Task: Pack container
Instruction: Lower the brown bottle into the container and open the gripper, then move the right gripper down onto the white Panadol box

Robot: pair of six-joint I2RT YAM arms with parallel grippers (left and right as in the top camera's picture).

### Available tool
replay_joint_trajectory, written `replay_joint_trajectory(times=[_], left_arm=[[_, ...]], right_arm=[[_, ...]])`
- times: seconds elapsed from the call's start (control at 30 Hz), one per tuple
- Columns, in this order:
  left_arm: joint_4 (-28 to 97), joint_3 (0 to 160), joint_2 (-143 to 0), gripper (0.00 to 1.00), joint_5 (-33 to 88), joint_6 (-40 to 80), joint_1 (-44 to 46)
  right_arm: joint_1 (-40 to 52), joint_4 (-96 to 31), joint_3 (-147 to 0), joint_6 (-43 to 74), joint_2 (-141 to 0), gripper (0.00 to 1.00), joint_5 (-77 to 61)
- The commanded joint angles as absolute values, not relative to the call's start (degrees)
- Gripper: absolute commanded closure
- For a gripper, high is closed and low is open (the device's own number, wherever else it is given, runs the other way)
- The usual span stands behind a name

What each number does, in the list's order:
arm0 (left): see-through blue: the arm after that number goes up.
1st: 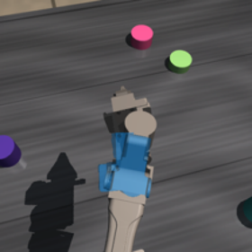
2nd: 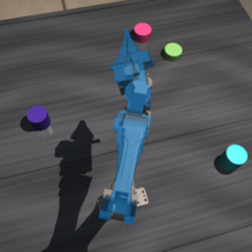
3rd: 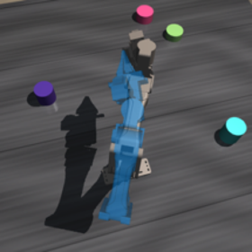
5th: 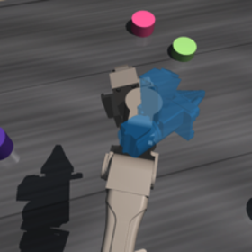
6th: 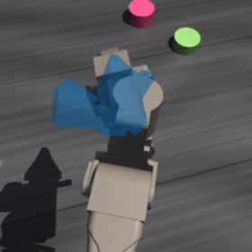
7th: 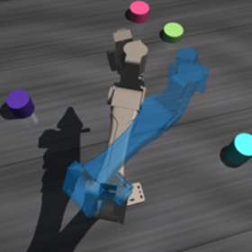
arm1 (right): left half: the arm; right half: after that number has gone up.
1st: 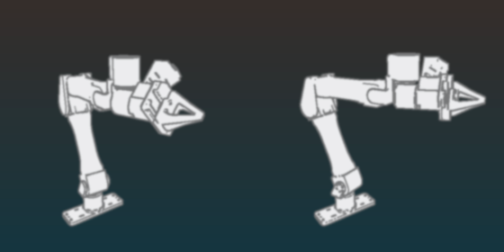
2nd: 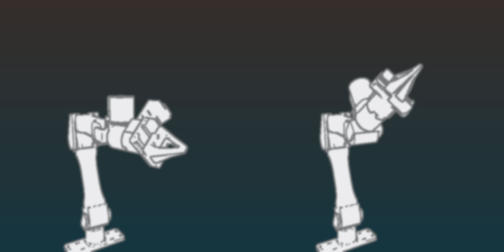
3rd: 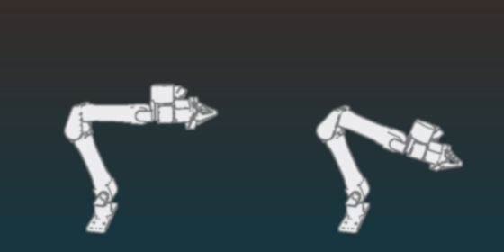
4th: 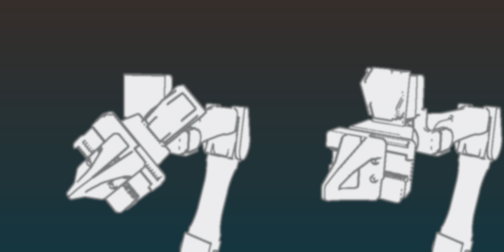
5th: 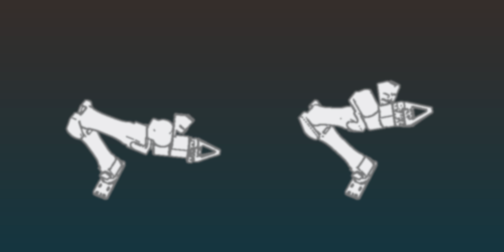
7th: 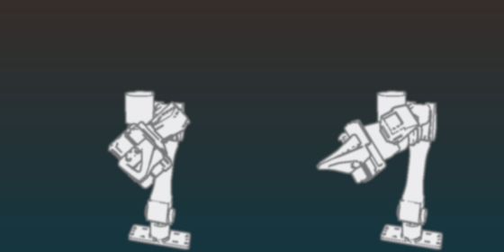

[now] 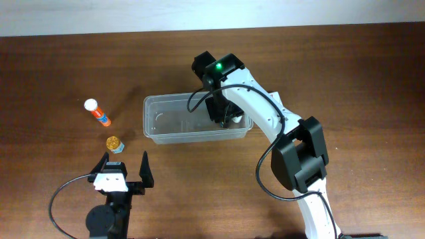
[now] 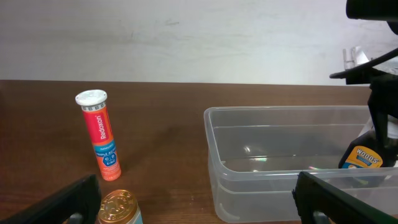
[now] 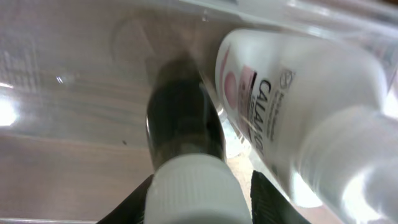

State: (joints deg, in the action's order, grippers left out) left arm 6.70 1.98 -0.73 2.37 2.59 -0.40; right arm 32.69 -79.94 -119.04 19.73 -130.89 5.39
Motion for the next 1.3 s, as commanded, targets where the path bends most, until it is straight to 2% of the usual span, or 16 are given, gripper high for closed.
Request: replay_joint_trajectory(times=[0.0, 0.33, 0.47, 0.53, 0.67, 0.83, 1.0, 1.13, 1.27], left_arm=[[6.7, 1.6, -0.3, 0.01, 2.2, 1.9, -0.7], [6.7, 1.6, -0.3, 0.01, 2.2, 1.9, -0.7], [6.7, 1.6, -0.3, 0.01, 2.2, 1.9, -0.7], [6.7, 1.6, -0.3, 0.01, 2.2, 1.9, -0.7], [6.7, 1.6, -0.3, 0.01, 2.2, 1.9, -0.7], [6.7, 1.6, -0.3, 0.01, 2.2, 1.9, -0.7], [6.7, 1.6, -0.3, 0.01, 2.2, 1.9, -0.7], [6.7, 1.6, -0.3, 0.0, 2.2, 1.9, -0.7], [6.7, 1.6, -0.3, 0.01, 2.2, 1.9, -0.7]], right_arm=[[33.0, -81.5, -121.4, 20.4, -129.5, 0.6, 6.4], [33.0, -92.2, -138.8, 17.1, -124.7, 0.5, 6.3], [31.9, -97.4, -146.0, 15.9, -123.7, 0.4, 10.3], [30.3, -97.3, -146.3, 14.8, -122.6, 0.32, 10.4], [24.8, -97.3, -146.3, 14.8, -121.9, 0.27, 10.5], [15.0, -97.3, -144.4, 13.3, -122.0, 0.25, 7.3], [6.8, -96.2, -138.6, 6.0, -122.2, 0.24, 1.4], [4.4, -90.4, -128.7, -0.1, -122.2, 0.21, -2.9], [4.4, -83.3, -119.4, -0.6, -122.2, 0.21, -3.1]])
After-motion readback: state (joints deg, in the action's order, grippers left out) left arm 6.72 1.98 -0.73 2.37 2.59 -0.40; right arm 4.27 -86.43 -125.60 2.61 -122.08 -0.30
